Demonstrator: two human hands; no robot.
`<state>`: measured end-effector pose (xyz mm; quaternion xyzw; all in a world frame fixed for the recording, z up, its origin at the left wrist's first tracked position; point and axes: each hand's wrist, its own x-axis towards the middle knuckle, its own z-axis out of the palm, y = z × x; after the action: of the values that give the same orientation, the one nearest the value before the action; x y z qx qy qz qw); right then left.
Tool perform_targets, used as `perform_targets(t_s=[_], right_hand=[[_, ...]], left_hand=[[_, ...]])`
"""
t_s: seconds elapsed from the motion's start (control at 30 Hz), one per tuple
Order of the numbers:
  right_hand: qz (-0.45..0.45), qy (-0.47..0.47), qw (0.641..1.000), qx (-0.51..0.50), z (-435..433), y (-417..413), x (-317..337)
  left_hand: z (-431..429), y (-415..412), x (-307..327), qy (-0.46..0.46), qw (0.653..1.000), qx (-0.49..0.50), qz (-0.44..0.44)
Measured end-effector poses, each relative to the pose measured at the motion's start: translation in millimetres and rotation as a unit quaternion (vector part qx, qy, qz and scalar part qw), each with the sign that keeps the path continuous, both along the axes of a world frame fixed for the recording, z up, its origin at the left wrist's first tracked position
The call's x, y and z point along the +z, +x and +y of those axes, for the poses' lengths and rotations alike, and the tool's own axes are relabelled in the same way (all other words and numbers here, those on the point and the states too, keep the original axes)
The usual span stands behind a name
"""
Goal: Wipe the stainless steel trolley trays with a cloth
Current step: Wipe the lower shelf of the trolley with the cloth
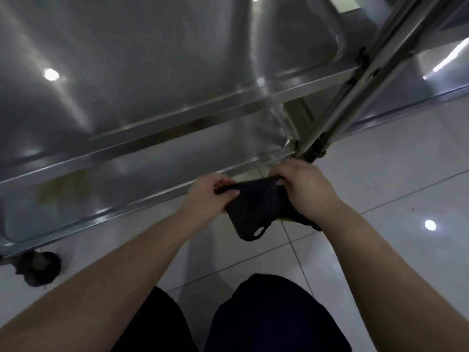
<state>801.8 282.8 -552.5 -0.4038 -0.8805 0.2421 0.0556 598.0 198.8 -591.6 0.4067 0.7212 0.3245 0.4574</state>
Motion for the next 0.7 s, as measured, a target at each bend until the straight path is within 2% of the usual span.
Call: perform_targets(t_s=[0.07, 0.13, 0.2, 0.3, 0.37, 0.5, 0.63, 0.7], right_hand=[[-0.017, 0.086, 0.996, -0.025, 36, -32, -17], [-0.056, 0.143, 0.984, -0.088, 69, -68, -38], [-0.116, 0.096, 0.982, -0.118, 85, -99, -67], [-0.183, -0.035, 0.978, -0.096, 80, -125, -126], [-0.184, -0.045, 0.978, -0.092, 71, -130, -160], [-0.184, 0.041, 0.977, -0.094, 72, -129, -191], [-0.181, -0.003, 0.981, -0.064, 119, -116, -191], [-0.178, -0.019, 0.979, -0.097, 146, -116, -187]], left_hand=[[34, -20, -19, 0.034, 0.997, 0.056, 0.032], [65, -42, -37, 0.042, 0.989, 0.091, 0.109], [76, -58, -63, -0.006, 0.97, 0.059, 0.234], [64, -73, -104, -0.106, 0.888, -0.084, 0.44], [56, -80, -126, -0.093, 0.848, -0.129, 0.505], [56, -90, -150, -0.039, 0.852, -0.093, 0.514], [57, -93, -157, -0.054, 0.858, -0.08, 0.505], [57, -94, -156, -0.052, 0.866, -0.081, 0.491]])
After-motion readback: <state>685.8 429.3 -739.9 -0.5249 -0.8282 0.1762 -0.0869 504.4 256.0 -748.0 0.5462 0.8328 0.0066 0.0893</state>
